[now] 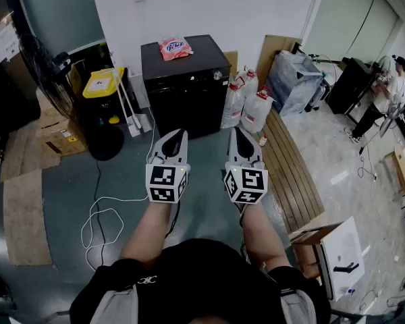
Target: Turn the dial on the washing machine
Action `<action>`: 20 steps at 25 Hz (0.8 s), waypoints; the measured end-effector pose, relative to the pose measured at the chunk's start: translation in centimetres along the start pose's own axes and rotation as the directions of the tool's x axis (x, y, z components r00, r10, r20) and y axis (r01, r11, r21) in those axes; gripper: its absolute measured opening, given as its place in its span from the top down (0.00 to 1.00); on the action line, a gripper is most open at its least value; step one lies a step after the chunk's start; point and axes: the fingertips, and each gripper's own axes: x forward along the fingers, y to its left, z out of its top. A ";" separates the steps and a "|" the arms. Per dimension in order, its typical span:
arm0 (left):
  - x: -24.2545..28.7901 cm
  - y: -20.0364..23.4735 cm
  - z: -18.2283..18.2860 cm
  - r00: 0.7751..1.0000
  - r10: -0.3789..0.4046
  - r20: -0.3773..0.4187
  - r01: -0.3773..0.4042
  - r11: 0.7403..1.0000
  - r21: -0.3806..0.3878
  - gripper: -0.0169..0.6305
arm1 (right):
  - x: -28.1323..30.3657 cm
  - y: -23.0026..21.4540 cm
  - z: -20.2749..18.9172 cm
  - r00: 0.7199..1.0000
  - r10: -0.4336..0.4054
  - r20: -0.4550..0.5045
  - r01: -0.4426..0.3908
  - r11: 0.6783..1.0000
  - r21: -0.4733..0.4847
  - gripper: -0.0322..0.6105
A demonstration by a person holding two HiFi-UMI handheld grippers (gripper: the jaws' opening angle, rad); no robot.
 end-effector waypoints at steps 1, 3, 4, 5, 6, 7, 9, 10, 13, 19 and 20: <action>-0.3 -0.2 -0.1 1.000 0.001 -0.007 -0.001 1.000 0.006 0.99 | -0.5 0.1 0.1 1.000 0.003 0.007 -0.003 1.000 0.011 0.95; -0.8 -0.7 -0.3 1.000 0.000 -0.017 0.000 1.000 0.014 0.99 | -1.4 0.2 0.1 1.000 0.005 0.017 -0.006 0.999 0.032 0.95; -1.1 -0.9 -0.3 1.000 -0.002 -0.018 0.003 1.000 0.016 0.99 | -1.8 0.2 0.0 1.000 0.004 0.016 -0.005 0.999 0.038 0.95; -1.2 -1.0 -0.2 1.000 -0.006 -0.018 0.006 1.000 0.018 0.99 | -2.0 0.2 -0.1 1.000 0.003 0.012 -0.003 0.999 0.041 0.95; -1.4 -1.1 -0.2 1.000 -0.010 -0.018 0.010 1.000 0.018 0.99 | -2.2 0.2 -0.2 1.000 0.000 0.008 0.000 0.999 0.042 0.95; -1.4 -1.1 -0.2 1.000 -0.013 -0.018 0.014 1.000 0.018 0.99 | -2.2 0.3 -0.3 1.000 -0.004 0.004 0.004 0.999 0.043 0.95; -1.4 -1.0 -0.2 1.000 -0.024 -0.019 0.024 1.000 0.014 0.99 | -2.3 0.3 -0.4 1.000 -0.016 0.001 0.016 0.999 0.047 0.95; -1.5 -1.0 -0.3 0.999 -0.031 -0.019 0.031 0.999 0.011 0.99 | -2.4 0.4 -0.5 1.000 -0.024 0.000 0.024 0.998 0.049 0.95; -1.7 -0.9 -0.6 0.998 -0.053 -0.020 0.054 0.999 0.007 0.99 | -2.6 0.6 -0.8 0.999 -0.044 0.000 0.044 0.998 0.051 0.95; -1.4 -0.4 -1.6 0.996 -0.081 -0.027 0.081 0.997 0.011 0.99 | -2.5 0.7 -1.9 0.997 -0.074 -0.014 0.075 0.993 0.090 0.95; -1.2 -0.3 -1.6 0.996 -0.083 -0.025 0.083 0.996 0.011 0.99 | -2.3 0.5 -1.9 0.997 -0.078 -0.013 0.079 0.991 0.104 0.95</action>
